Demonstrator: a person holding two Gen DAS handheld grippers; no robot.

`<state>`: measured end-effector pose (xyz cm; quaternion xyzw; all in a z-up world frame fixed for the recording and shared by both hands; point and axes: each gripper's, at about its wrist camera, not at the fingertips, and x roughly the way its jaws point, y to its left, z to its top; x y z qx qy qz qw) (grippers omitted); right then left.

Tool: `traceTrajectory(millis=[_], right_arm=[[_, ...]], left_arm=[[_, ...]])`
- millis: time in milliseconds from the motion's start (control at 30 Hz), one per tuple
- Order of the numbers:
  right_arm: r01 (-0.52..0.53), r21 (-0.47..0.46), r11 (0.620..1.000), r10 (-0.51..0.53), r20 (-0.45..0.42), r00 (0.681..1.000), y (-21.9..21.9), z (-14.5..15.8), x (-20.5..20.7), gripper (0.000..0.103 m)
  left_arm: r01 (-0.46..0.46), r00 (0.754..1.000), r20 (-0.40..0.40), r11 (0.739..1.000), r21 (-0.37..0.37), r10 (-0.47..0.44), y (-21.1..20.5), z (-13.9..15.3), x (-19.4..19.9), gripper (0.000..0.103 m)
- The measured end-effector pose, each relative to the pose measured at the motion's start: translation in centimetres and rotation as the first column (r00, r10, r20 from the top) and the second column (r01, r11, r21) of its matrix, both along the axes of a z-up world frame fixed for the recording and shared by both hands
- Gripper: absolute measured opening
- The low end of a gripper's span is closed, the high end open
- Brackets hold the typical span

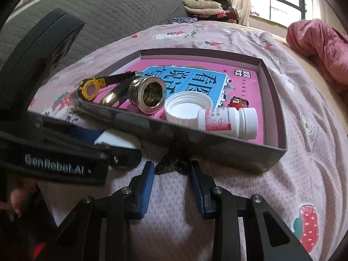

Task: Organize rigid objects
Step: 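Grasp the white earbud case with left tool while right tool grasps the black clip, then carry the earbud case into the tray with left tool while right tool carries the clip there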

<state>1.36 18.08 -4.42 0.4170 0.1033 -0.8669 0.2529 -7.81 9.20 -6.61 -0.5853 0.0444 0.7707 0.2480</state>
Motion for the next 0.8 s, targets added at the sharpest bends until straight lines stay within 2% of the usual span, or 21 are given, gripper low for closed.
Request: traceTrajectory(millis=[267, 533, 667, 800], right_arm=[[0.005, -0.032, 0.999, -0.005, 0.005, 1.0, 0.5, 0.3, 0.2, 0.034], [0.022, -0.1, 0.995, -0.023, -0.013, 1.0, 1.4, 2.6, 1.4, 0.034], [0.023, -0.12, 0.992, -0.027, -0.037, 0.999, 1.4, 3.8, 2.0, 0.034], [0.018, -0.116, 0.993, -0.027, -0.077, 0.997, 0.9, 4.9, 2.3, 0.034]], left_arm=[[0.0, 1.0, 0.002, 1.0, 0.029, 0.0, -0.2, 0.4, 0.3, 0.063], [-0.004, 1.0, 0.012, 0.998, 0.07, 0.003, -1.5, 1.3, 1.2, 0.063], [-0.004, 1.0, -0.008, 0.996, 0.088, 0.005, -2.6, 2.4, 1.8, 0.063], [-0.011, 0.999, -0.041, 0.99, 0.142, 0.017, -3.0, 4.2, 1.7, 0.063]])
